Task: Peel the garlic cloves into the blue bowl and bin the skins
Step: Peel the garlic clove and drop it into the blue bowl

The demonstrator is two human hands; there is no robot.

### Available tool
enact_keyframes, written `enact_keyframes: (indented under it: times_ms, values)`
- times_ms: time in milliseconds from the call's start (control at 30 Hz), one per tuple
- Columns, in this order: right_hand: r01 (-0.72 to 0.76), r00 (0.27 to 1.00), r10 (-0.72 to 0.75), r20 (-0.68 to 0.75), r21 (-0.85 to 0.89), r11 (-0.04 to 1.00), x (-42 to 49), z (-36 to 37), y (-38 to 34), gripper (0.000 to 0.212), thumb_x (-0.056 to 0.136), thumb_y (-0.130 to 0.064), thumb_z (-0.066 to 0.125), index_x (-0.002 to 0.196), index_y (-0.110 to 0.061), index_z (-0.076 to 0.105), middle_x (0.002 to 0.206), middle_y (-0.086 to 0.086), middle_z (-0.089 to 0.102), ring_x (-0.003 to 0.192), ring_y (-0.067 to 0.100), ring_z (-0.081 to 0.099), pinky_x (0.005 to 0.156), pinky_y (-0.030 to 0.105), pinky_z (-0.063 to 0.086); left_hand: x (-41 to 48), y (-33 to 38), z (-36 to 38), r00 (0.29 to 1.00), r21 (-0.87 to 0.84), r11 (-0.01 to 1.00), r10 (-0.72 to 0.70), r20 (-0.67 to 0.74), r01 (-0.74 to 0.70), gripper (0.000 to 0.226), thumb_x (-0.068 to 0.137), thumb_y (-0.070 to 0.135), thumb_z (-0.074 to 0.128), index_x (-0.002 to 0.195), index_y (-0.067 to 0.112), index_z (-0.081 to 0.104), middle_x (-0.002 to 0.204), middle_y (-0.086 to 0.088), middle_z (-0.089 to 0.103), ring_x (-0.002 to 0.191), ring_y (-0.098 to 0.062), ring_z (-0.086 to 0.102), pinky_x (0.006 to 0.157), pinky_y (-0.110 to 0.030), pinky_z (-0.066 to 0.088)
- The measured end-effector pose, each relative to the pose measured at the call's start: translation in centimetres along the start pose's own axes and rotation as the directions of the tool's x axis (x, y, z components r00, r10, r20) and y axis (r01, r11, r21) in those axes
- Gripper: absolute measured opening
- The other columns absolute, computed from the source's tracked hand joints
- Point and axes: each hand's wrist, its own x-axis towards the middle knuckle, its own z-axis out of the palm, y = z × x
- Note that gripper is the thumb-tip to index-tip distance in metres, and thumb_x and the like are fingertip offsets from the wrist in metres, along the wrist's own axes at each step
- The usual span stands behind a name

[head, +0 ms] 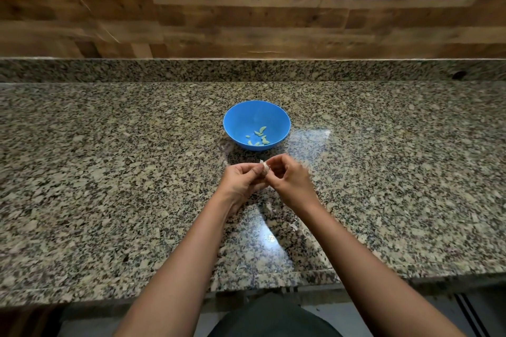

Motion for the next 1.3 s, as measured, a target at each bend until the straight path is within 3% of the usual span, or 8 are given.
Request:
enact_keyframes:
  times_ms: [333, 467, 667, 833, 933, 1100, 1200, 1300]
  values:
    - [-0.009, 1.0, 0.01, 0.015, -0.059, 0.998, -0.2, 0.9, 0.5, 0.011, 0.086, -0.012, 0.064, 0.095, -0.012, 0.058, 0.087, 0.006, 0.062, 0.077, 0.017, 0.062, 0.068, 0.025, 0.055, -0.7, -0.1, 0.2, 1.0, 0.031, 0.999, -0.021, 0.009, 0.02, 0.015, 0.091, 0.003, 0.053, 0.081, -0.003, 0.062, 0.065, -0.004, 0.07, 0.06, -0.01, 0.068, 0.054, -0.017, 0.053]
    - [0.038, 0.998, -0.029, 0.058, -0.167, 0.985, -0.2, 1.3, 1.1, 0.013, 0.087, -0.012, 0.062, 0.099, -0.008, 0.057, 0.089, 0.003, 0.059, 0.073, 0.01, 0.055, 0.063, 0.013, 0.047, -0.8, -0.2, 0.0, 0.998, 0.042, 0.997, -0.059, 0.006, 0.059, 0.016, 0.092, 0.002, 0.052, 0.08, -0.004, 0.062, 0.065, -0.004, 0.07, 0.06, -0.01, 0.068, 0.054, -0.019, 0.054]
    - [0.091, 0.992, -0.066, 0.11, -0.243, 0.966, -0.1, 1.5, 1.6, 0.014, 0.087, -0.009, 0.06, 0.099, -0.004, 0.057, 0.092, 0.007, 0.058, 0.083, 0.019, 0.056, 0.077, 0.034, 0.052, -0.6, -0.2, 0.3, 0.993, 0.078, 0.99, -0.113, -0.042, 0.116, 0.018, 0.092, 0.002, 0.053, 0.077, -0.001, 0.062, 0.065, -0.005, 0.067, 0.057, -0.009, 0.067, 0.052, -0.019, 0.053]
    - [0.085, 0.993, -0.06, 0.103, -0.259, 0.962, -0.5, 1.7, 2.1, 0.014, 0.088, -0.009, 0.059, 0.1, -0.004, 0.055, 0.091, 0.002, 0.052, 0.08, 0.011, 0.048, 0.067, 0.011, 0.04, 0.4, -0.1, 1.2, 0.975, 0.228, 0.955, -0.153, -0.161, 0.187, 0.023, 0.093, 0.003, 0.053, 0.071, 0.002, 0.056, 0.067, -0.01, 0.06, 0.059, -0.015, 0.059, 0.047, -0.018, 0.053]
    - [0.016, 0.997, -0.001, 0.074, -0.197, 0.98, -0.6, 1.8, 2.4, 0.013, 0.089, -0.01, 0.059, 0.101, -0.006, 0.057, 0.091, 0.002, 0.055, 0.079, 0.013, 0.052, 0.067, 0.012, 0.042, 0.9, -0.2, 1.4, 0.969, 0.325, 0.924, -0.141, -0.202, 0.202, 0.022, 0.093, 0.006, 0.054, 0.071, 0.003, 0.055, 0.071, -0.011, 0.059, 0.061, -0.016, 0.057, 0.044, -0.017, 0.051]
    - [-0.17, 0.984, 0.165, 0.069, 0.072, 0.983, -0.6, 1.1, 1.9, 0.011, 0.088, -0.02, 0.064, 0.097, -0.015, 0.06, 0.088, 0.002, 0.066, 0.077, 0.013, 0.064, 0.064, 0.02, 0.053, 1.0, 0.6, 0.3, 0.936, 0.156, 0.925, -0.33, -0.122, 0.346, 0.013, 0.093, 0.007, 0.055, 0.083, -0.001, 0.059, 0.079, -0.014, 0.061, 0.071, -0.019, 0.06, 0.054, -0.023, 0.056]
    - [-0.198, 0.978, 0.188, 0.093, 0.113, 0.974, -0.3, 0.8, 1.6, 0.009, 0.088, -0.018, 0.064, 0.096, -0.015, 0.06, 0.086, 0.001, 0.066, 0.072, 0.009, 0.062, 0.06, 0.016, 0.052, 1.0, 0.7, 0.1, 0.93, 0.116, 0.924, -0.354, -0.099, 0.364, 0.013, 0.093, 0.007, 0.055, 0.085, -0.002, 0.06, 0.081, -0.014, 0.062, 0.073, -0.019, 0.061, 0.051, -0.022, 0.055]
    - [-0.239, 0.97, 0.228, 0.09, 0.154, 0.959, -0.1, 0.7, 1.8, 0.011, 0.087, -0.015, 0.064, 0.098, -0.011, 0.062, 0.089, 0.006, 0.067, 0.075, 0.014, 0.065, 0.066, 0.029, 0.057, 0.9, 0.7, 0.1, 0.936, 0.147, 0.925, -0.341, -0.09, 0.351, 0.014, 0.094, 0.006, 0.053, 0.083, 0.0, 0.059, 0.079, -0.013, 0.061, 0.07, -0.018, 0.06, 0.057, -0.023, 0.056]
